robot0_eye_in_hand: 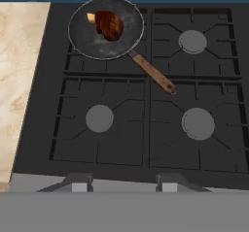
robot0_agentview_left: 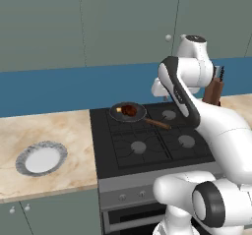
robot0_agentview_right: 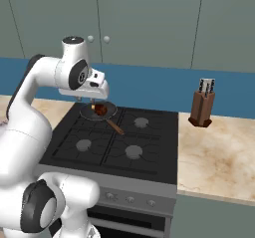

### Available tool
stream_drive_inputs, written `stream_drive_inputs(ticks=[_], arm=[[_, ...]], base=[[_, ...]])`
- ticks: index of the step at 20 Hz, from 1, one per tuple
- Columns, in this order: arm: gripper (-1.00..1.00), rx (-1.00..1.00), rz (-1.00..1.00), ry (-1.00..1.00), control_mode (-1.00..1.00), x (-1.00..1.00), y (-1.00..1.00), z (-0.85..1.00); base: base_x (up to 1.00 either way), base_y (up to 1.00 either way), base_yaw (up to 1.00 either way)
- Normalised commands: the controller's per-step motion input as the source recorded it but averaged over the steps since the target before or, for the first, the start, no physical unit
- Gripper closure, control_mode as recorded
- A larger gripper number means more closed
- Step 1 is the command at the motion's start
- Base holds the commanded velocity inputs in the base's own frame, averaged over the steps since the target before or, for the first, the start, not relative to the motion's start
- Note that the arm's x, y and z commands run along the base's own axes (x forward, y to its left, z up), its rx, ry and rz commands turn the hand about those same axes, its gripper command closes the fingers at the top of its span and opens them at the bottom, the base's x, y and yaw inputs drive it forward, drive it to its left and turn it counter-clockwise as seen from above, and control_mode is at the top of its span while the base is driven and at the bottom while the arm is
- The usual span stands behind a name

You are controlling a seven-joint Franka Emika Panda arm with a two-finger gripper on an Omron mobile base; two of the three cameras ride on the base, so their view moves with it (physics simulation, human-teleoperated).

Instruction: Place the steak on the plate and place the sweet potato on the same plate.

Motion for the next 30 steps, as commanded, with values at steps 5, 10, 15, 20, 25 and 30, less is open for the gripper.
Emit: stream_drive_inputs(ticks=[5, 10, 15, 20, 25, 30], arm=[[-1.00, 0.00, 0.00, -0.01, -1.00, -0.02, 0.21, 0.00], [-1.00, 0.00, 0.00, 0.00, -1.00, 0.00, 0.45, -0.08], [-1.00, -0.03, 0.00, 0.00, -1.00, 0.00, 0.54, -0.31], [-1.00, 0.00, 0.04, -0.06, -1.00, 0.21, 0.30, -0.31], [-1.00, 0.00, 0.13, 0.00, -1.00, 0.55, -0.21, -0.22], [-1.00, 0.00, 0.19, 0.00, -1.00, 0.29, -0.26, 0.00]], base=[[0.00, 0.00, 0.00], [0.00, 0.00, 0.00], [0.00, 0.00, 0.00], [0.00, 0.00, 0.00], [0.00, 0.00, 0.00], [0.00, 0.00, 0.00]])
